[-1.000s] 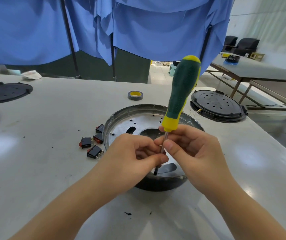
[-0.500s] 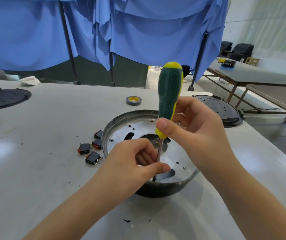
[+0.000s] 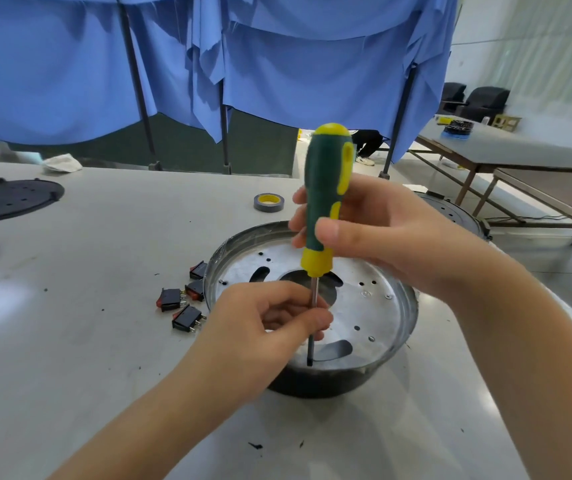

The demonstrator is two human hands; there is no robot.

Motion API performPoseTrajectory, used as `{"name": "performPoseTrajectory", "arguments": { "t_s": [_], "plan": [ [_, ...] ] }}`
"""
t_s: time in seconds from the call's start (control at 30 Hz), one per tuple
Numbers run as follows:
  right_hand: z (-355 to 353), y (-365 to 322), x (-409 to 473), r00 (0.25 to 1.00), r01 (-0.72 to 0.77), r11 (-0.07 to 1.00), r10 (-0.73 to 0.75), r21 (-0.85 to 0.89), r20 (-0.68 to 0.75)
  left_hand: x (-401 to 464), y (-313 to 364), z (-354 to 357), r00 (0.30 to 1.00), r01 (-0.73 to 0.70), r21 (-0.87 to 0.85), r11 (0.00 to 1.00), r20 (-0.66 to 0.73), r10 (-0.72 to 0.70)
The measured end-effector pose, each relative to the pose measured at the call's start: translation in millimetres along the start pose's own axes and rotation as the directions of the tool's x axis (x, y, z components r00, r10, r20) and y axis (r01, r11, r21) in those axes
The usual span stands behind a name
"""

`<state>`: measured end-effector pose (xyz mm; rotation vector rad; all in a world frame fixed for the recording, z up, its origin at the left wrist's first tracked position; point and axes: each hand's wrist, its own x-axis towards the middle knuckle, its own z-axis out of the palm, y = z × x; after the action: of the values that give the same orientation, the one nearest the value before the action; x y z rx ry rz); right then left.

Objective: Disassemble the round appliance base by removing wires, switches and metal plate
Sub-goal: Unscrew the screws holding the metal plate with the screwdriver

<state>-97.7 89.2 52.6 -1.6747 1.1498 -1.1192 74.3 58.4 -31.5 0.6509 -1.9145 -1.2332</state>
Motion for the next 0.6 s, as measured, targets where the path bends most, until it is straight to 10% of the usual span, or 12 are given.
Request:
{"name": "performPoseTrajectory", "arguments": {
  "t_s": [0.6],
  "plan": [
    [-12.4,-1.5,1.6,0.998,-0.005,1.0,0.005,0.006,0.07,0.0,-2.8,0.7,0.999,-0.047,0.152,0.987,-0.013,0.049]
  ]
}}
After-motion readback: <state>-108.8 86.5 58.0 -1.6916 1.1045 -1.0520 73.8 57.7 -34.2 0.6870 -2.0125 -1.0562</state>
